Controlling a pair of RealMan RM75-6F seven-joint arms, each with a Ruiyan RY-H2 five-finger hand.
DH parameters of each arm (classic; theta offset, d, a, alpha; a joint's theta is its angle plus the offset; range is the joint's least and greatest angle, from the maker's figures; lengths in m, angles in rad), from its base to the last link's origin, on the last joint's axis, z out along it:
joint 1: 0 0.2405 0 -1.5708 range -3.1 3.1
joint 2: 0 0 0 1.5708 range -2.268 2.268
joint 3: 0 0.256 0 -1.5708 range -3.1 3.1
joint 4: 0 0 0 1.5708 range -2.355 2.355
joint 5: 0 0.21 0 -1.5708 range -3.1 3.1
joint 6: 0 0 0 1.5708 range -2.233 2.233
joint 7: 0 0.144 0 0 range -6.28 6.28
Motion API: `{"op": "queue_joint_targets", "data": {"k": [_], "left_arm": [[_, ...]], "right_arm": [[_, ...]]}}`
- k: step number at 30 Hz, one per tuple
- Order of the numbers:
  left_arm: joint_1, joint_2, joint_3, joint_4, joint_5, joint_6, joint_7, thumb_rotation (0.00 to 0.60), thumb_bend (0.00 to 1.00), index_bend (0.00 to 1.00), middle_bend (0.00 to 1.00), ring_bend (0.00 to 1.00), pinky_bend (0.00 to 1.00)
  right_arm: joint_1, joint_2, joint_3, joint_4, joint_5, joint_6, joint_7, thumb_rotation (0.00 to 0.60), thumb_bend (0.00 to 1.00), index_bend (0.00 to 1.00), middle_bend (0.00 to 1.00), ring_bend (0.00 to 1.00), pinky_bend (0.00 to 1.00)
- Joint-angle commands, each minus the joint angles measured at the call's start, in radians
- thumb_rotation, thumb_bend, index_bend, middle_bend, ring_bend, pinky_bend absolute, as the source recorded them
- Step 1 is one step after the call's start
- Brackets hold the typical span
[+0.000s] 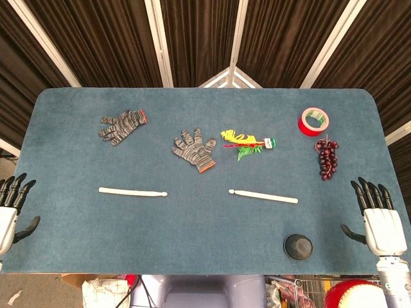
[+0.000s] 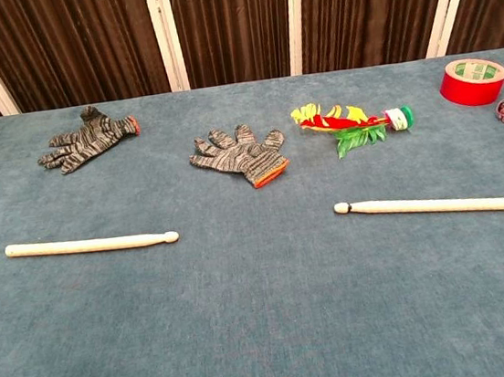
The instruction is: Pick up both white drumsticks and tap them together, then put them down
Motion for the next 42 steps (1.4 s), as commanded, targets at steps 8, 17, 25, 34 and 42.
{"op": "queue_joint_targets", "data": {"k": [8,17,25,34,42], "left_arm": [[0.003,0.001,0.001,-0.002,0.0,0.004,0.002,0.6,0.38,0.12,0.02,0.0,0.0],[0.006,0.005,-0.013,-0.005,-0.015,0.014,-0.014,0.6,0.36,0.12,0.02,0.0,0.0],[-0.004,0.011,-0.038,0.005,-0.054,-0.004,-0.056,0.6,0.26,0.12,0.02,0.0,0.0],[-0.004,0.013,-0.04,0.004,-0.061,-0.007,-0.054,0.6,0.25,0.12,0.02,0.0,0.0],[0.0,0.022,-0.045,0.006,-0.07,-0.002,-0.072,0.6,0.25,0.12,0.03,0.0,0.0]], "right_arm": [[0.0,0.002,0.0,-0.007,0.004,-0.005,0.006,0.6,0.19,0.01,0.0,0.09,0.01],[0.007,0.003,-0.014,-0.032,-0.001,-0.036,0.055,0.6,0.19,0.07,0.08,0.11,0.01],[0.076,-0.044,0.013,-0.057,0.049,-0.143,-0.019,0.6,0.19,0.11,0.08,0.12,0.01],[0.187,-0.14,0.096,-0.11,0.232,-0.265,-0.213,0.6,0.19,0.23,0.19,0.18,0.01],[0.279,-0.284,0.13,-0.053,0.421,-0.313,-0.437,0.6,0.19,0.31,0.26,0.21,0.01]]}}
